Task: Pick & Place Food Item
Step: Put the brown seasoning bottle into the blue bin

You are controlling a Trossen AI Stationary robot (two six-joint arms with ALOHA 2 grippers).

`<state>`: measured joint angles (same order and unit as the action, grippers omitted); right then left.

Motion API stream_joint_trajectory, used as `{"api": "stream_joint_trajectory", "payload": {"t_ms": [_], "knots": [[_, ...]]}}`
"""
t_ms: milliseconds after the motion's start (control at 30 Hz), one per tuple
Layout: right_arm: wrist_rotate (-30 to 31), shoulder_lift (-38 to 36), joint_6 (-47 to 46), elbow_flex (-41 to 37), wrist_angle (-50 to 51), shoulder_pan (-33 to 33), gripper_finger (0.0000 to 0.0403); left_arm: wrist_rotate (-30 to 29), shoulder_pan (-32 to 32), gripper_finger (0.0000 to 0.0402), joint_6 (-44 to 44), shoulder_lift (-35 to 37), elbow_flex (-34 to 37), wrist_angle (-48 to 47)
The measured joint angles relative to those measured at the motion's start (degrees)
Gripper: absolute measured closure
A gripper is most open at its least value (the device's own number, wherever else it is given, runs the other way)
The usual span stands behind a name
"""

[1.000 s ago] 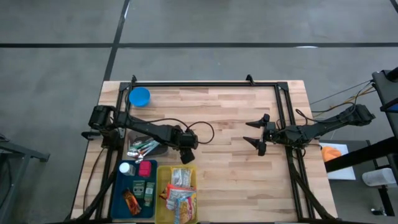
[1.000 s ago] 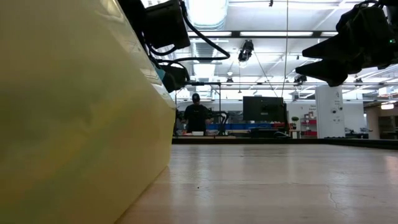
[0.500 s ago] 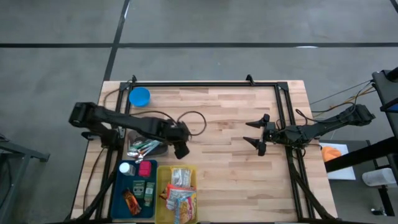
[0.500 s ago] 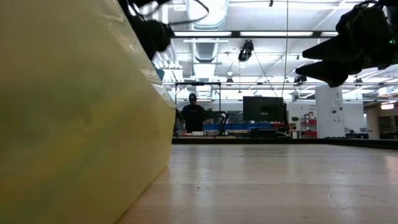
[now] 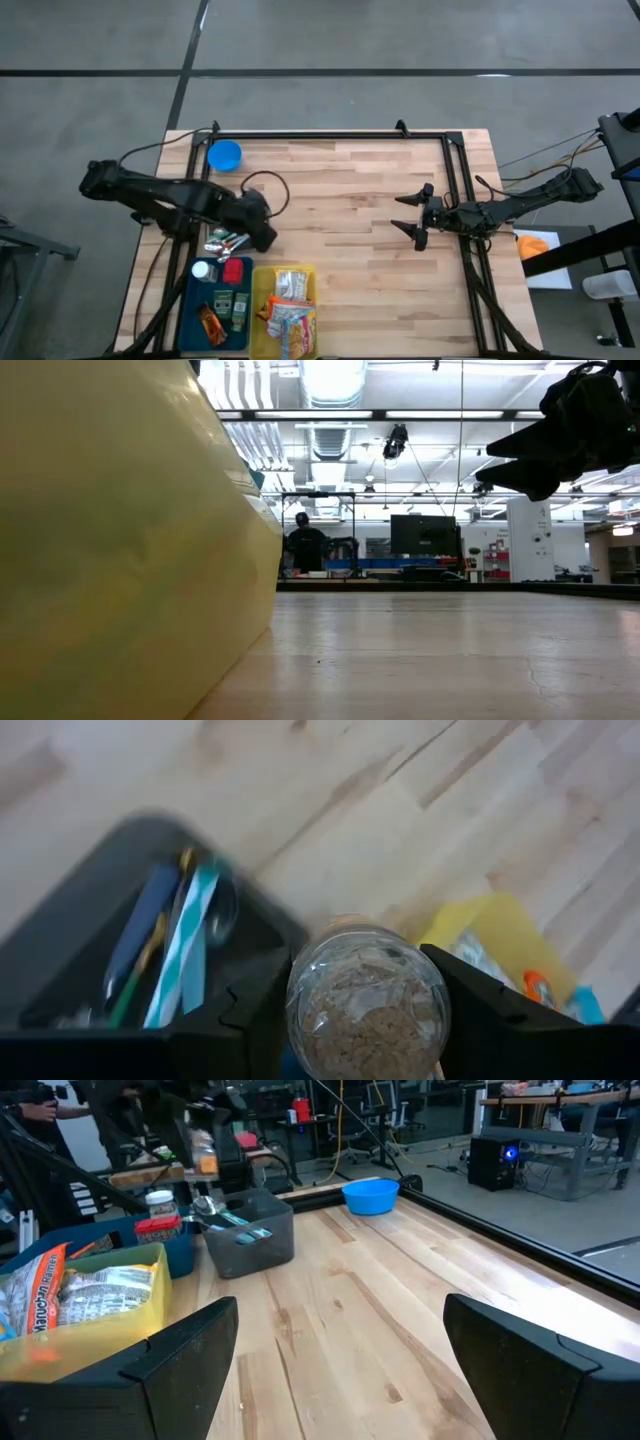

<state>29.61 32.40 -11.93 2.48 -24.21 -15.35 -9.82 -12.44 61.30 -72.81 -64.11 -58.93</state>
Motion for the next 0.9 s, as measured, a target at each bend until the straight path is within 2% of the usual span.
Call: {"api": "stream_joint_trajectory", "payload": {"t_ms": [200,367,700,900], "knots": [[0.0,0.0,-0.01,0.0,0.0,-0.02,0.0052,0.63,-6.7,0.0218,13.49,-1.64,-5.63,-10.32],[0.0,0.0,-0.02,0.0,-0.02,-0.02,0.0052,0.39,-13.69,0.0219,26.21,-3.25,-7.93,-14.79],[0.0,0.0,-0.02,0.0,-0.02,-0.02,0.0052,-0.92,-31.17,0.0217,57.01,-4.43,-7.94,-14.63],[0.0,0.0,0.0,0.0,-0.04,-0.02,0.0052,0.19,-38.14,0.0217,67.34,-8.03,-7.98,-12.5]]}}
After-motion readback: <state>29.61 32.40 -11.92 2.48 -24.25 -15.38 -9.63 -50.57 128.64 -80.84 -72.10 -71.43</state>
